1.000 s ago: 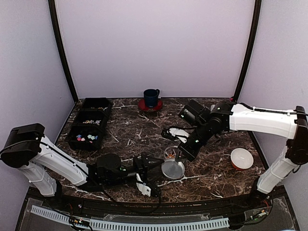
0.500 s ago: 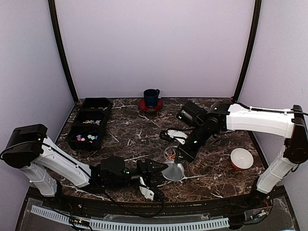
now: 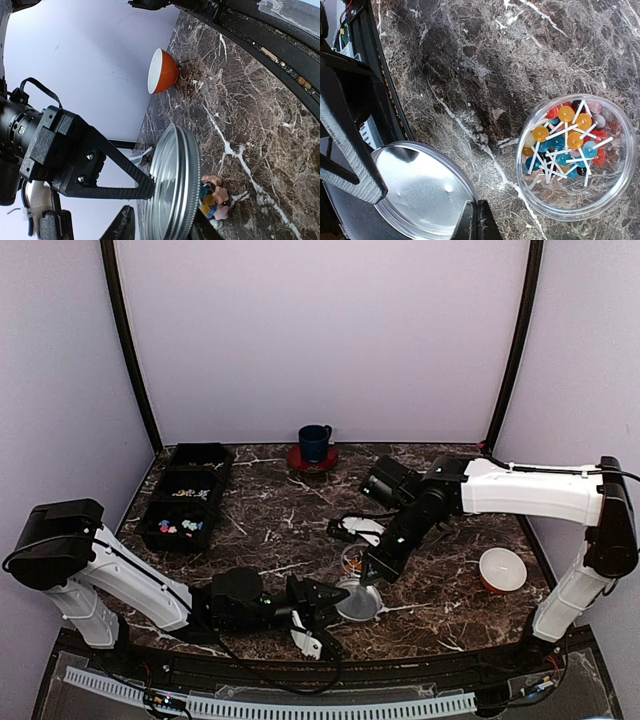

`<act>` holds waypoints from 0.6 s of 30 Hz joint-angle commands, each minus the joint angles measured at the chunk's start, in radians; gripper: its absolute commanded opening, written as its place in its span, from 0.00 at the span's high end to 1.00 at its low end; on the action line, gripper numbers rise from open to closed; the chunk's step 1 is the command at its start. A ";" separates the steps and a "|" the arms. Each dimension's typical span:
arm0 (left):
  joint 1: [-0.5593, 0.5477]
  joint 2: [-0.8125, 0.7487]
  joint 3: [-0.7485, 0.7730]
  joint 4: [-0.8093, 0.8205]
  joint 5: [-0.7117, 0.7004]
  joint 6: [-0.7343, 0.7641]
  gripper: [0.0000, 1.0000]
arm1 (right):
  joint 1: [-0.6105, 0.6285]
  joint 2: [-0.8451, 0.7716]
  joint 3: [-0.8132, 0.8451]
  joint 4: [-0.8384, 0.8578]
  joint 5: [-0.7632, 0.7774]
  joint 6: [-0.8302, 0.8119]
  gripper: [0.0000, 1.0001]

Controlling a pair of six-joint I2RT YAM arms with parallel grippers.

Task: Pack the candies
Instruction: Pass from the right arm to the left

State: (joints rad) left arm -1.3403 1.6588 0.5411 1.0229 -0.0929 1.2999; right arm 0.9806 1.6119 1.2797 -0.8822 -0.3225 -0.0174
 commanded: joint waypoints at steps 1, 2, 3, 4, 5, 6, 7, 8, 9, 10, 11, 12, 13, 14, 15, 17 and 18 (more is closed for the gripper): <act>-0.010 -0.001 0.020 0.027 -0.008 -0.010 0.67 | 0.019 0.015 0.031 -0.011 -0.007 -0.011 1.00; -0.010 -0.001 0.018 0.029 -0.009 -0.010 0.68 | 0.021 0.018 0.032 -0.012 -0.006 -0.011 1.00; -0.010 0.000 0.019 0.030 -0.010 -0.010 0.70 | 0.023 0.020 0.032 -0.012 -0.006 -0.012 1.00; -0.011 -0.001 0.018 0.032 -0.010 -0.012 0.71 | 0.024 0.022 0.032 -0.013 -0.006 -0.013 1.00; -0.011 0.001 0.017 0.031 -0.010 -0.011 0.73 | 0.024 0.024 0.032 -0.012 -0.005 -0.013 1.00; -0.011 -0.002 0.016 0.032 -0.010 -0.011 0.75 | 0.025 0.024 0.032 -0.013 -0.003 -0.014 1.00; -0.012 -0.002 0.014 0.034 -0.009 -0.011 0.76 | 0.025 0.024 0.032 -0.014 -0.001 -0.013 1.00; -0.013 -0.003 0.012 0.035 -0.009 -0.011 0.77 | 0.026 0.022 0.033 -0.014 0.002 -0.013 1.00; -0.013 -0.005 0.012 0.035 -0.009 -0.012 0.79 | 0.026 0.021 0.033 -0.013 0.002 -0.013 1.00; -0.014 -0.006 0.011 0.034 -0.009 -0.013 0.81 | 0.026 0.020 0.033 -0.013 0.004 -0.013 1.00; -0.013 -0.007 0.012 0.034 -0.008 -0.014 0.82 | 0.025 0.020 0.035 -0.014 0.005 -0.013 1.00; -0.014 -0.008 0.010 0.033 -0.007 -0.015 0.84 | 0.026 0.021 0.036 -0.015 0.006 -0.014 1.00; -0.013 -0.010 0.010 0.031 -0.005 -0.018 0.86 | 0.026 0.019 0.036 -0.015 0.009 -0.014 1.00; -0.014 -0.010 0.010 0.030 -0.005 -0.021 0.88 | 0.026 0.020 0.037 -0.016 0.011 -0.015 1.00; -0.015 -0.010 0.008 0.029 -0.003 -0.023 0.89 | 0.025 0.018 0.039 -0.018 0.013 -0.015 1.00; -0.016 -0.009 0.008 0.028 -0.002 -0.028 0.92 | 0.026 0.015 0.043 -0.020 0.020 -0.016 1.00; -0.016 -0.008 0.009 0.027 -0.004 -0.030 0.93 | 0.026 0.012 0.045 -0.021 0.024 -0.017 1.00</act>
State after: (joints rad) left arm -1.3506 1.6588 0.5411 1.0225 -0.0944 1.2938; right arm 0.9955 1.6253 1.2900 -0.8925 -0.3149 -0.0231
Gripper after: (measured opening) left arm 0.125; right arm 0.005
